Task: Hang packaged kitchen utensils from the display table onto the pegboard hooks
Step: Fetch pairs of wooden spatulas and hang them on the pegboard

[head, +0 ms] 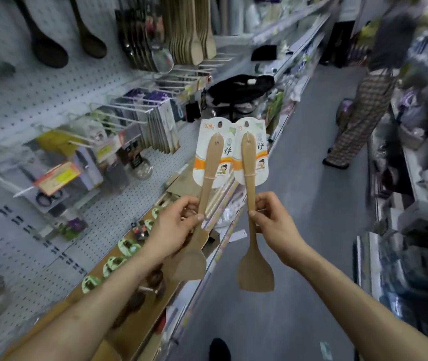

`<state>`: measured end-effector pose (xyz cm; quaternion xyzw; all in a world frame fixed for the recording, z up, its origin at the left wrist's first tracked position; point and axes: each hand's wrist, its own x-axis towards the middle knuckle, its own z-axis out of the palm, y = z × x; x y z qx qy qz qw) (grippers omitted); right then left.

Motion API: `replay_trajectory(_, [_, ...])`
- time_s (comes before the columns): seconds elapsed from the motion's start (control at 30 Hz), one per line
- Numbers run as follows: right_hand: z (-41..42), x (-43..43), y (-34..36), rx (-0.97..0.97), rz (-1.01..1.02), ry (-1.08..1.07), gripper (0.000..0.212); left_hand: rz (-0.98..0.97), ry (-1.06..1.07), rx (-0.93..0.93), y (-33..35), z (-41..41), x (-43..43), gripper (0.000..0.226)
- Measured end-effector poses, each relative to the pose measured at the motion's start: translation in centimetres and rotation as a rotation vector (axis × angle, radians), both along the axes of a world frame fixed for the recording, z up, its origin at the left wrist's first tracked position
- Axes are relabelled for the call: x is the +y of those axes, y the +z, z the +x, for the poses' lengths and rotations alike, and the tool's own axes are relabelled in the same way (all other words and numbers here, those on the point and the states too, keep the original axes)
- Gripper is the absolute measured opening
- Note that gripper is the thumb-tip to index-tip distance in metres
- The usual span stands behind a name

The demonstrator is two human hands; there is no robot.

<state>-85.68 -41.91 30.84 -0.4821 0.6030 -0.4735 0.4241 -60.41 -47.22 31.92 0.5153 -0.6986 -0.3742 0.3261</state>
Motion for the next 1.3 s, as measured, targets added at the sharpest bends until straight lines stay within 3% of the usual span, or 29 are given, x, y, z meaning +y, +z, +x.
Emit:
replay_trajectory(0.43, [-12.2,-22.0,4.6,0.049,-0.017,0.029,0.029,0.018,-0.044,0.149,3.4,-12.4,-23.8,0.012])
replay_trajectory(0.6, [-16.7,-29.8,4.7,0.043,-0.037,0.074,0.017,0.046,-0.033,0.209,4.1,-17.5,-30.7,0.014])
replay_trajectory(0.73, [-20.8,-36.8,4.5,0.013,-0.059,0.146,0.016,0.033,0.046,0.23,4.2,-21.2,-35.8,0.023])
replay_trajectory(1.0, [-26.9,-49.5,7.0,0.047,-0.114,0.384,0.018,-0.011,0.277,0.244,6.1,-26.3,-42.3,0.015])
replay_trajectory(1.3, [-25.6,-63.1,9.5,-0.041,-0.22,0.604,0.019,-0.143,0.466,0.243,8.2,-26.8,-49.7,0.009])
